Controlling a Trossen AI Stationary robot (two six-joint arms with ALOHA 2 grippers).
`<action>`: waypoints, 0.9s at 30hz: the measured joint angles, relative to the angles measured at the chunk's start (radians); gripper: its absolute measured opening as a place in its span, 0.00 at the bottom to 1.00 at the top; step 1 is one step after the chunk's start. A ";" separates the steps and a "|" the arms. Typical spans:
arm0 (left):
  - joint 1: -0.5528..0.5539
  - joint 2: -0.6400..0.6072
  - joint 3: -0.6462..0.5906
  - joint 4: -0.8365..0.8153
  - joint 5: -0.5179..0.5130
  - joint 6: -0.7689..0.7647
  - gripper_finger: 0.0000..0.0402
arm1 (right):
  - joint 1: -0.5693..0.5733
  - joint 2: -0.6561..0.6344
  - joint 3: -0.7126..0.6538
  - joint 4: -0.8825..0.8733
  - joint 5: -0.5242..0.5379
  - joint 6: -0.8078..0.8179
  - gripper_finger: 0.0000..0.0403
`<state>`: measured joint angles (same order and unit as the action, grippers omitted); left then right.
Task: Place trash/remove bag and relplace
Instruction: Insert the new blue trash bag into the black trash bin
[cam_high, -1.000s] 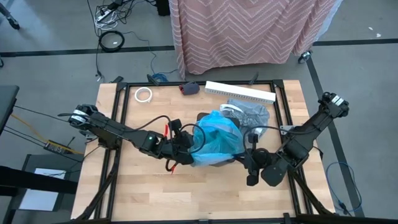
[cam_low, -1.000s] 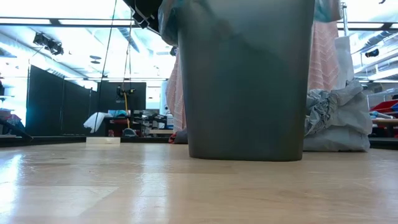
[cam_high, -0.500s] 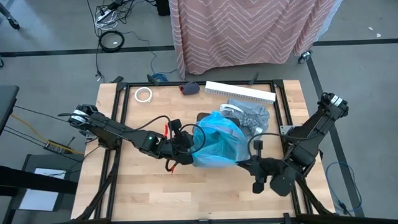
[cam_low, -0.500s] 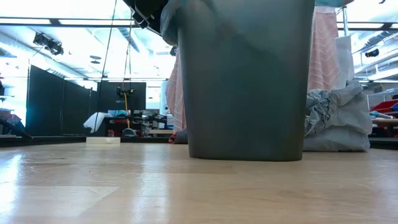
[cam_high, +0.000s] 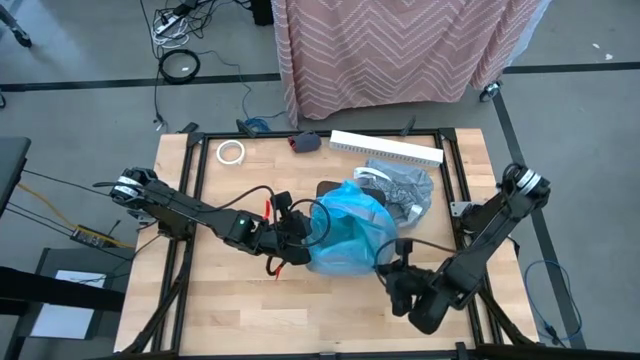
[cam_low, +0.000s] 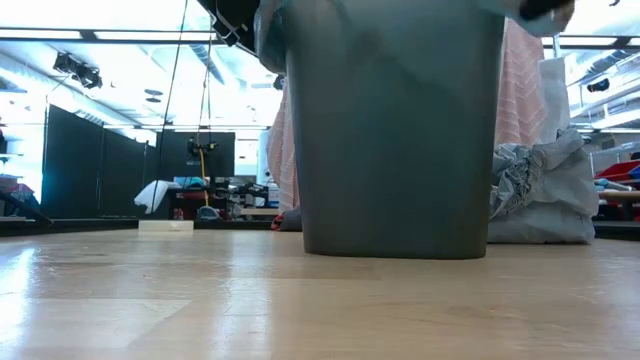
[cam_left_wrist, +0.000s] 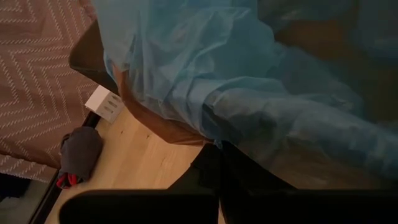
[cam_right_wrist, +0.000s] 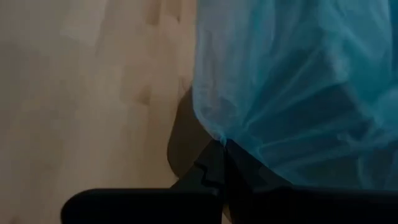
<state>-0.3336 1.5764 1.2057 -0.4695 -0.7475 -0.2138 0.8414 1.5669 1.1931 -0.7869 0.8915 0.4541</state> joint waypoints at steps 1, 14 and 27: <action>0.000 0.000 0.000 -0.001 0.000 0.000 0.01 | -0.001 0.007 0.000 -0.023 0.002 0.026 0.00; 0.000 0.000 0.000 -0.002 0.003 0.026 0.01 | -0.062 0.012 0.000 -0.175 -0.005 0.226 0.25; 0.000 0.000 0.000 -0.048 0.004 0.026 0.01 | 0.018 -0.077 0.000 -0.126 -0.058 0.226 0.44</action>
<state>-0.3338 1.5764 1.2057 -0.5179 -0.7438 -0.1877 0.8591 1.4901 1.1931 -0.9132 0.8336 0.6797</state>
